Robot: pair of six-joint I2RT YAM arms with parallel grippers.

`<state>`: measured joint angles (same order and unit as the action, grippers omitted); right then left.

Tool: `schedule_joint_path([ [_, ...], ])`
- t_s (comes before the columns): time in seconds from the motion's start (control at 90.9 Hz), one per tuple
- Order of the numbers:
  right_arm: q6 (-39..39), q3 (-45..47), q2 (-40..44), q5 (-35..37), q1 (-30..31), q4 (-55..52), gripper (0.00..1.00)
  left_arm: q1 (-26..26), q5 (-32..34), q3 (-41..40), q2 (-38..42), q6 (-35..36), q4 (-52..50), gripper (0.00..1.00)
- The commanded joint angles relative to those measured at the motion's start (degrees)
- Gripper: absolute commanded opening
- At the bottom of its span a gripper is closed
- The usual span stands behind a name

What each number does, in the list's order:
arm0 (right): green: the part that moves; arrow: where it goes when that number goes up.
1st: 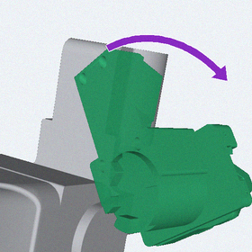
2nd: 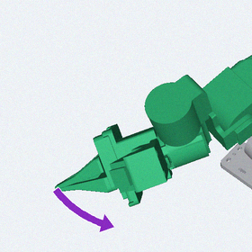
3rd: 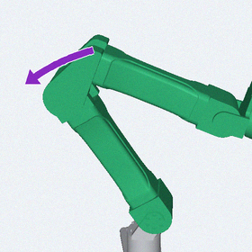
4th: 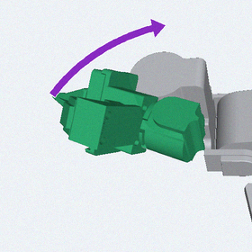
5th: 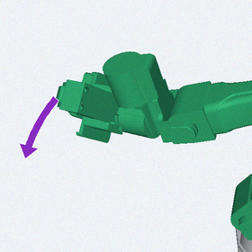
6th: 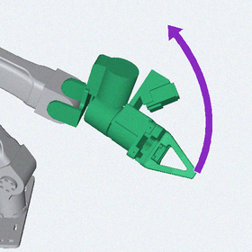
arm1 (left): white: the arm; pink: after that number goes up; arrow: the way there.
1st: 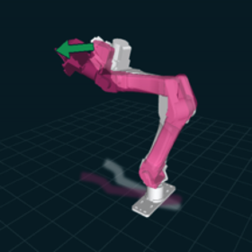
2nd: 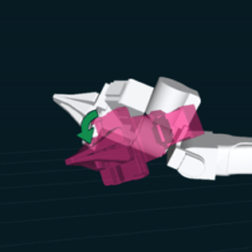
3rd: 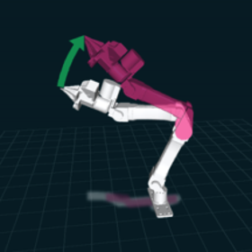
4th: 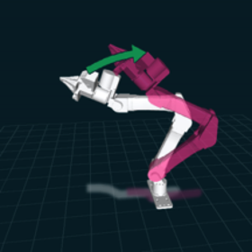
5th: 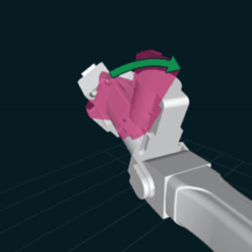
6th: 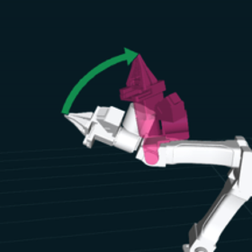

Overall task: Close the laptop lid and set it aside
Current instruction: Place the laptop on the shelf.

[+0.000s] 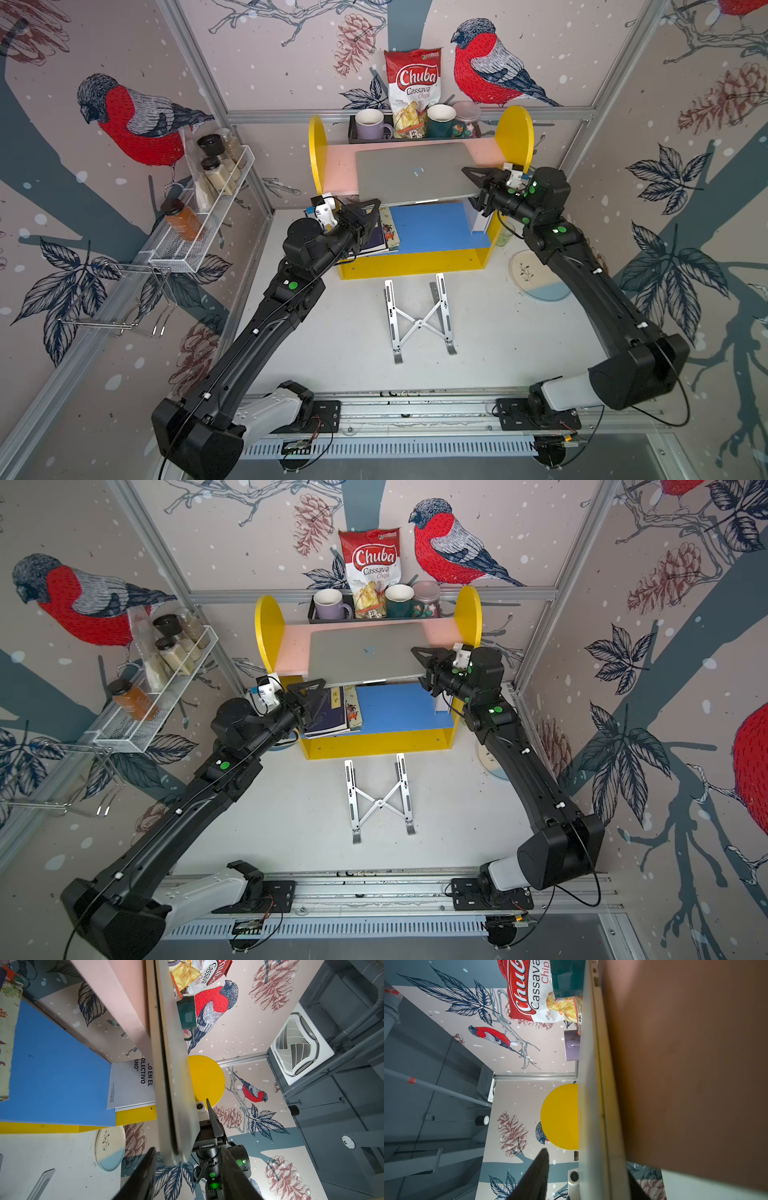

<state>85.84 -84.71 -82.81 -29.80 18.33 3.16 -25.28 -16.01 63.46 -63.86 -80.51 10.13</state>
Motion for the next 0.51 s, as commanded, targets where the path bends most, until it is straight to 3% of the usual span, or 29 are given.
schedule_joint_path([
  [0.0,-0.5,0.7,0.6,0.7,-0.3,1.0,0.64,-0.4,0.4,0.4,-0.5,0.9,1.8,0.48],
  [0.275,-0.6,2.0,0.5,0.0,-1.4,0.9,0.93,-0.5,0.5,1.0,-1.8,0.8,2.3,0.48],
  [0.429,-1.8,1.4,0.8,0.0,-1.6,-0.4,1.00,-0.5,0.0,2.6,-3.1,1.1,2.2,0.47],
  [0.495,-2.4,0.4,0.4,-0.2,-1.6,-1.6,1.00,-0.6,-0.2,2.7,-3.8,1.0,2.3,0.40],
])
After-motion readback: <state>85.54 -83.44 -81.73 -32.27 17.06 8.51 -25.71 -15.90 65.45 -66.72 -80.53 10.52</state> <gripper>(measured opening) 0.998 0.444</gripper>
